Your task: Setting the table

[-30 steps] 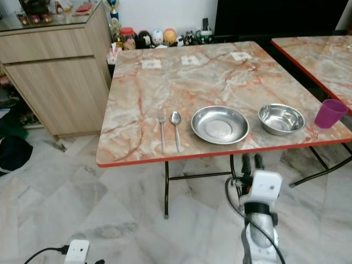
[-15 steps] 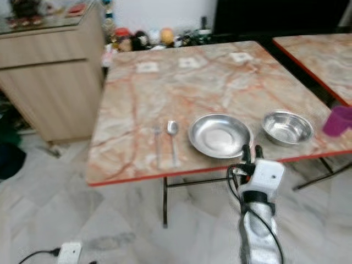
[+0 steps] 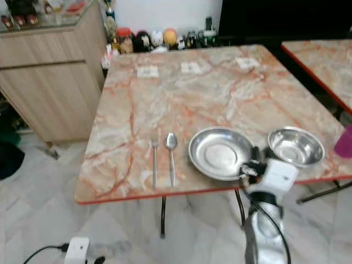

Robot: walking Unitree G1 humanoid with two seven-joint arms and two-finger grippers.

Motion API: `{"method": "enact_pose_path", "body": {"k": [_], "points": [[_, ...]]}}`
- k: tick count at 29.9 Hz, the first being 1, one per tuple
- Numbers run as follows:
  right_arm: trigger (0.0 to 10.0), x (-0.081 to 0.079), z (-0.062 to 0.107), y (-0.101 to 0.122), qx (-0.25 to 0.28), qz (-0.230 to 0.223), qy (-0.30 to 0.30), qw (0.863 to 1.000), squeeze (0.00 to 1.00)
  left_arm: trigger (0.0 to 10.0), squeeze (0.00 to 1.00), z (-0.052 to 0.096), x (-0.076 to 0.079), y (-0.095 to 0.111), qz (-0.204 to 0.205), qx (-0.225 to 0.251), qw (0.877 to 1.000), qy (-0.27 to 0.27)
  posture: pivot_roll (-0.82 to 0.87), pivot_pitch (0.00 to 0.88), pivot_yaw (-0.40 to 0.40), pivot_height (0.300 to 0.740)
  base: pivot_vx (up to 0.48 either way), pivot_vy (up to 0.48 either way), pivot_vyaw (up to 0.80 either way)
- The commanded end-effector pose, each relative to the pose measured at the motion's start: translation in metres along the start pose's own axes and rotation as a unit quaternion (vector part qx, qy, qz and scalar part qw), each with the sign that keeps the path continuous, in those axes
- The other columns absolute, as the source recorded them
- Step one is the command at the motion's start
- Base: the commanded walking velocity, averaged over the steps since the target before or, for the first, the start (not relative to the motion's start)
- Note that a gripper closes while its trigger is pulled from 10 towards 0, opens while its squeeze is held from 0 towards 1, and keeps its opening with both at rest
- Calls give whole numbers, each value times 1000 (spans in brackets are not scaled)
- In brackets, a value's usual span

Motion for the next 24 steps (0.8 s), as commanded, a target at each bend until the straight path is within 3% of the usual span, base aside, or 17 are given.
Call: {"method": "enact_pose_path", "body": {"k": [1,2,5,7,11,12,13,14,24], "points": [[10000,0,-4,4,-6,-47,-18,999,1000,10000,0,2,-1,-7,1,-14,1000,1,-48,51,8,732,0,0,0],[10000,4,-7,2,-16,-78,-38,996,1000,10000,0,2,-1,-7,1,-14,1000,1,-47,53,8,732,0,0,0],[10000,5,-13,3,-25,-95,-41,994,1000,10000,0,2,-1,-7,2,-13,1000,1,-44,55,9,732,0,0,0],[10000,7,-19,-1,-44,-132,-47,989,1000,10000,0,2,-1,-8,2,-13,1000,2,-37,54,10,732,0,0,0],[10000,14,-23,-9,-74,-146,-68,984,1000,10000,0,2,-4,-9,2,-13,1000,3,-34,50,12,732,0,0,0],[10000,17,-24,-13,-84,-153,-80,981,933,10000,0,3,-4,-9,3,-14,1000,4,-35,49,13,732,0,0,0],[10000,19,-24,-16,-90,-158,-87,979,933,10000,0,3,-4,-9,3,-14,1000,4,-35,49,13,732,0,0,0],[10000,17,-25,-20,-109,-159,-81,978,0,10000,0,3,-5,-9,3,-14,1000,4,-33,45,13,732,0,0,0],[10000,3,-37,-26,-149,-144,-44,977,0,10000,0,2,-6,-7,0,-11,1000,5,-22,24,11,732,0,0,0]]}}
Point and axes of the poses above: a point about 5 cm out from each wrist's last joint towards the gripper, its own z axis pointing back from the gripper into the wrist, its own y axis along the axis of the wrist's last joint, x = y × z, the point moved 3 cm from there along -z, pointing out of the wrist towards the gripper, and after that the axes turned 12 degrees about -z, right-handed, at the moved point
